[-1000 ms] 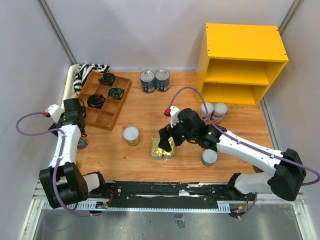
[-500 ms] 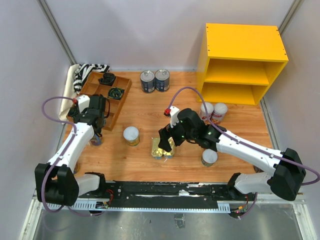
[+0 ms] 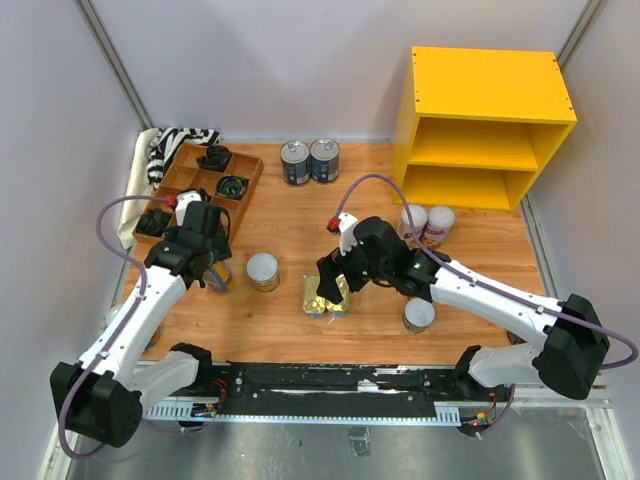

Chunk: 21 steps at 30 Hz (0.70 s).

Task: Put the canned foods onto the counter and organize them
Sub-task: Pick up the canned food from the corner of the board, then place the canned food at the center of the board.

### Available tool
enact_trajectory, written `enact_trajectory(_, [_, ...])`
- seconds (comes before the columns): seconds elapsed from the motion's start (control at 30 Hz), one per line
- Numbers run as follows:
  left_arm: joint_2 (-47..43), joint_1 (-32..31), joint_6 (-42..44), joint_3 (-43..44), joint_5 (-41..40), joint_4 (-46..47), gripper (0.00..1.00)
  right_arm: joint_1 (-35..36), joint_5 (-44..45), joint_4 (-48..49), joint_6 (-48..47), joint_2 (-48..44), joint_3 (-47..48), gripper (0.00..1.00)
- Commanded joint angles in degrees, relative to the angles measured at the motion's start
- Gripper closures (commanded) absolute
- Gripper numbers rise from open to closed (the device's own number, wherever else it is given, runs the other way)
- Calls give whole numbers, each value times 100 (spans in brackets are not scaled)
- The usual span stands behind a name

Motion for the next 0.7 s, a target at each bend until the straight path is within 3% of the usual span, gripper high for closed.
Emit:
enact_trajectory(0.0, [-56, -699, -138, 307, -83, -29, 56, -64, 107, -6, -110, 49, 205, 1])
enact_trajectory(0.4, [102, -2302, -1527, 262, -542, -821, 57, -74, 166, -116, -149, 130, 263, 1])
enact_trajectory(0.67, [673, -3733, -2512, 528, -953, -1507, 59, -75, 207, -139, -166, 173, 276, 1])
